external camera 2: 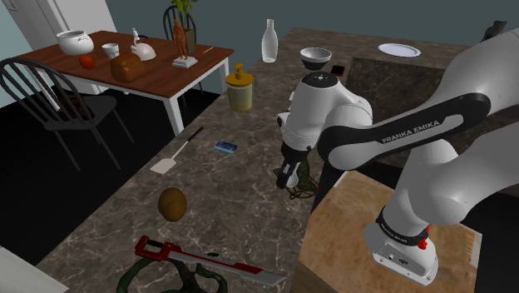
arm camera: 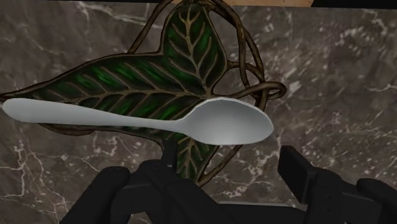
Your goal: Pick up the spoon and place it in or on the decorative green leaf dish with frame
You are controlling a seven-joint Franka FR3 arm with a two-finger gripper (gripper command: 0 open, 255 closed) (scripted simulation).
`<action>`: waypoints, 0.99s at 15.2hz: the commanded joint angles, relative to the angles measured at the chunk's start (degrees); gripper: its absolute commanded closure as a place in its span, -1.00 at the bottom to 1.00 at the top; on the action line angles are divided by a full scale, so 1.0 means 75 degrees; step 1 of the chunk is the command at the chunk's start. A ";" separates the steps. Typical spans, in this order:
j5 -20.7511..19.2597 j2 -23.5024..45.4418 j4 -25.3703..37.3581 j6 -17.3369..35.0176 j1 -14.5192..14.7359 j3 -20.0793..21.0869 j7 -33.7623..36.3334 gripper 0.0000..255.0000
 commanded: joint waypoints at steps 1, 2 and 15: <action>0.0000 0.0000 0.0000 0.0000 0.0000 0.0000 0.0000 -1.00; 0.0000 0.0000 0.0000 0.0000 0.0000 0.0000 0.0000 -1.00; -0.0032 -0.0751 0.0541 -0.1290 0.0056 -0.0147 -0.0025 -1.00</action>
